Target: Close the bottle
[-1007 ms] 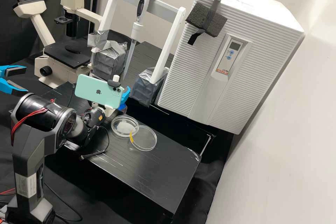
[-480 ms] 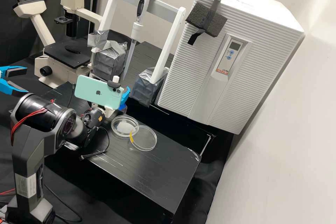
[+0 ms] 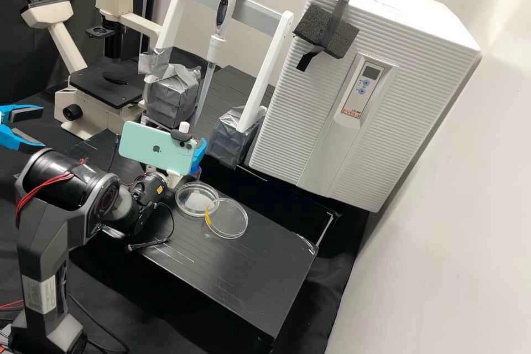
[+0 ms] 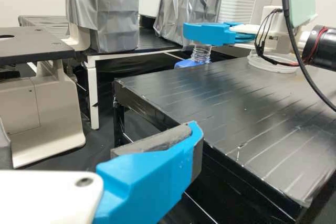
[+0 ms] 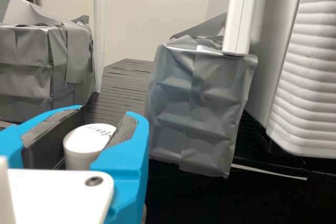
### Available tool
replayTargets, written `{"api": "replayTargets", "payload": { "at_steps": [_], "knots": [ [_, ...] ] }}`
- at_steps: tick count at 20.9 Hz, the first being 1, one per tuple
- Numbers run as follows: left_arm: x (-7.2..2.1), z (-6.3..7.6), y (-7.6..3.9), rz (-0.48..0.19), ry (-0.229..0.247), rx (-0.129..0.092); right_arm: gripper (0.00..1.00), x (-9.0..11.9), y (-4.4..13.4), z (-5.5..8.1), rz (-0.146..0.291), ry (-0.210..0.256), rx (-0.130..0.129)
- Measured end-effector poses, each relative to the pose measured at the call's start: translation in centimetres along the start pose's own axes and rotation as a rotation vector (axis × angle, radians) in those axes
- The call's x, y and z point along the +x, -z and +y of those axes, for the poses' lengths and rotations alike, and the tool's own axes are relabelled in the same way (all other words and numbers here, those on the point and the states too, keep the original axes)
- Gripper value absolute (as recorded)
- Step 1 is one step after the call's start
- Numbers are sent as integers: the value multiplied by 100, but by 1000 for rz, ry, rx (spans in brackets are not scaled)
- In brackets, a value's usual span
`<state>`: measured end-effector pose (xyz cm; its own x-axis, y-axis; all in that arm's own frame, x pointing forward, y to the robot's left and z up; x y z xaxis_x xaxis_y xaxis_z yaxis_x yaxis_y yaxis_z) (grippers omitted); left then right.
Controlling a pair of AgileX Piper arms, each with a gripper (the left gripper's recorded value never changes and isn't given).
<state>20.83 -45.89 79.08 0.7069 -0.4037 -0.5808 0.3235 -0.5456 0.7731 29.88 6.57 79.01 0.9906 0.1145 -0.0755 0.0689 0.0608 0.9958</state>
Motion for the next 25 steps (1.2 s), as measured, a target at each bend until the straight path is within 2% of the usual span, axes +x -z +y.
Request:
{"api": "replayTargets", "payload": {
  "at_steps": [11,14,19,25],
  "knots": [
    [0,0,0,0,0,0,0,4,12,-4,4,1,0],
    [0,0,0,0,0,0,0,13,29,-11,3,3,5],
    [0,0,0,0,0,0,0,78,42,-1,3,4,42],
    [0,0,0,0,0,0,0,81,42,-1,1,7,42]
  ]
}}
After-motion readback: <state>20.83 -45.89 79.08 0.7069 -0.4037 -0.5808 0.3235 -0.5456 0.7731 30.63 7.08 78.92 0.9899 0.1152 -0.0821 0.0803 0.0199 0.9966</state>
